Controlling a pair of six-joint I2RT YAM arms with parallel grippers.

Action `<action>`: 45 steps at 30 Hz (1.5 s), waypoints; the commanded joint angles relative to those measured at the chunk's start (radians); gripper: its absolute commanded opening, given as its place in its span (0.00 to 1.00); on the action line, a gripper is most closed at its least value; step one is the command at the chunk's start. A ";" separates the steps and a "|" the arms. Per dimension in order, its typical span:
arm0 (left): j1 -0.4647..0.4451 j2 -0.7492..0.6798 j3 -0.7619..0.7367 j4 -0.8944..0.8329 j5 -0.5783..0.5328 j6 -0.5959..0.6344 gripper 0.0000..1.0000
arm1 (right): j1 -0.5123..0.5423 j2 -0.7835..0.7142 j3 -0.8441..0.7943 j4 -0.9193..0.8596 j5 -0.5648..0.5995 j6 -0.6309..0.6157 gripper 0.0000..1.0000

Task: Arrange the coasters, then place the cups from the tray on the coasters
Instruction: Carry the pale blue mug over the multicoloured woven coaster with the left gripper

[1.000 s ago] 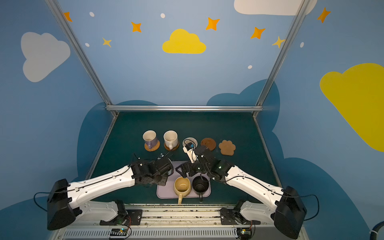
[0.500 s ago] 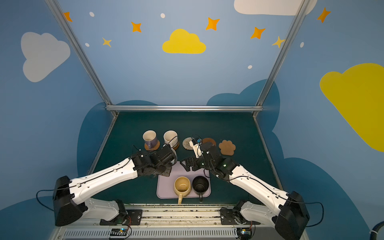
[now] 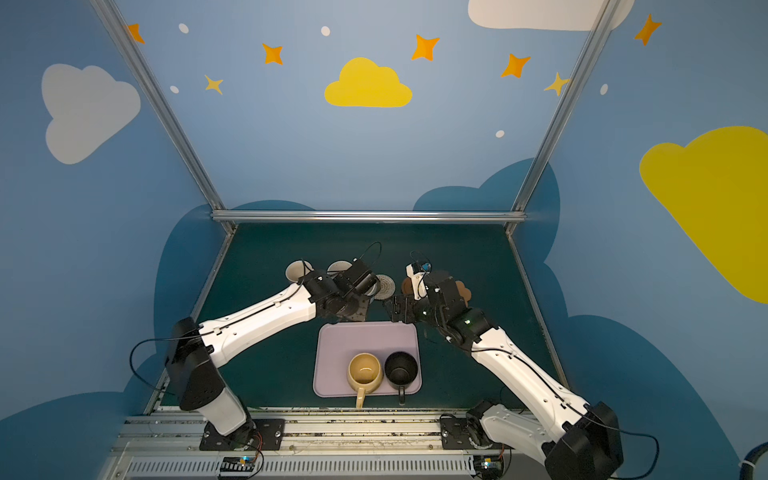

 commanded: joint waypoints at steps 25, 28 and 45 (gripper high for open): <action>0.117 0.417 0.439 -0.054 0.069 0.017 0.04 | -0.164 0.111 0.143 -0.144 -0.037 -0.012 0.95; 0.126 0.423 0.416 -0.010 0.079 0.010 0.04 | -0.167 0.119 0.147 -0.137 -0.055 -0.010 0.95; 0.133 0.527 0.508 -0.043 0.082 0.009 0.04 | -0.171 0.168 0.137 -0.111 -0.087 0.007 0.95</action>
